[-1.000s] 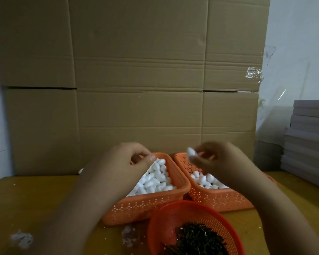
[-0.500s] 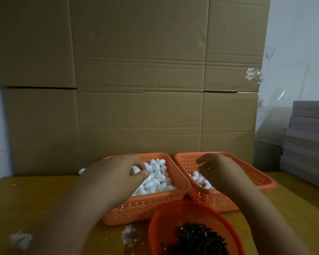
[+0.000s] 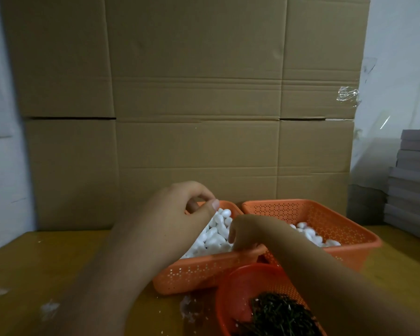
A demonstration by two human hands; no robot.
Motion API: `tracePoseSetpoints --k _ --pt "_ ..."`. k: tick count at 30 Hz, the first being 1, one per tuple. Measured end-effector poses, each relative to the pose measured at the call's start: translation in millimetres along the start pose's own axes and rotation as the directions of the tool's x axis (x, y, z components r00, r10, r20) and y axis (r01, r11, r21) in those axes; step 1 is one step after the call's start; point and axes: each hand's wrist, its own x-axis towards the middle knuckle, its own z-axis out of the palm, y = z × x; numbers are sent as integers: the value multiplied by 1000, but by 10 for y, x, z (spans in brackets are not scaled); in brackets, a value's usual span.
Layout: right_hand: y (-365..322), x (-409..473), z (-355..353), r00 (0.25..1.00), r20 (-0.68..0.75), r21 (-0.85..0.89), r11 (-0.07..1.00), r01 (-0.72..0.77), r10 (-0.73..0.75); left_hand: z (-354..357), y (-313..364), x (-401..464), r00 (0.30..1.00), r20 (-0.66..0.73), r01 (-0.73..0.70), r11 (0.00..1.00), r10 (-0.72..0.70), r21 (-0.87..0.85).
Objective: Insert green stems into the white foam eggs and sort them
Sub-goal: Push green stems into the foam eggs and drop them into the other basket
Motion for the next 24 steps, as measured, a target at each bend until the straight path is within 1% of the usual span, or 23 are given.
tracePoseSetpoints --k 2,4,5,6,7,9,10,11,12,13,14,15,17,19,22,24 --pt "-48 52 7 1000 16 -34 999 -16 17 -23 9 -7 1000 25 -8 1000 8 5" --pt "-60 96 45 999 16 5 999 -44 44 -38 15 -13 1000 12 -17 1000 17 -25" --pt "-50 105 59 999 -6 44 998 -45 46 -40 13 -11 1000 0 -22 999 22 -37" --pt "-38 93 53 998 -50 90 995 -29 34 -41 10 -9 1000 -9 -24 999 23 -48" --pt "-18 68 43 991 -135 137 991 0 18 -44 0 -3 1000 -16 -20 998 19 -58" --pt "38 -53 10 942 -335 286 952 111 -10 -50 -31 13 1000 -26 -7 997 5 -74" --pt "68 -145 -15 917 -400 438 878 194 -4 -49 -43 22 1000 -30 -6 997 4 -76" --pt "90 -253 -29 909 -416 624 727 285 1 -46 -55 28 999 -32 -7 997 5 -73" --pt "102 -374 -36 916 -401 774 524 355 -28 -38 -57 32 999 -33 -11 997 8 -71" --pt "111 -495 -38 915 -395 856 330 399 -84 -31 -52 33 999 -33 -20 997 18 -79" --pt "112 -600 -30 906 -400 889 183 420 -137 -17 -44 35 999 -30 -38 995 36 -95" --pt "103 -694 -16 893 -415 898 78 433 -175 3 -27 35 998 -24 -61 992 59 -114" --pt "65 -838 3 867 -454 890 -54 453 -207 63 25 28 994 -19 -110 985 108 -136" --pt "28 -941 19 841 -492 871 -138 472 -226 131 78 9 987 -40 -159 981 156 -111" --pt "-10 -1048 56 815 -538 839 -228 493 -217 232 151 -15 961 -100 -260 965 257 -14" --pt "-36 -1096 63 802 -561 822 -251 511 -203 280 182 -14 942 -125 -305 950 310 61"
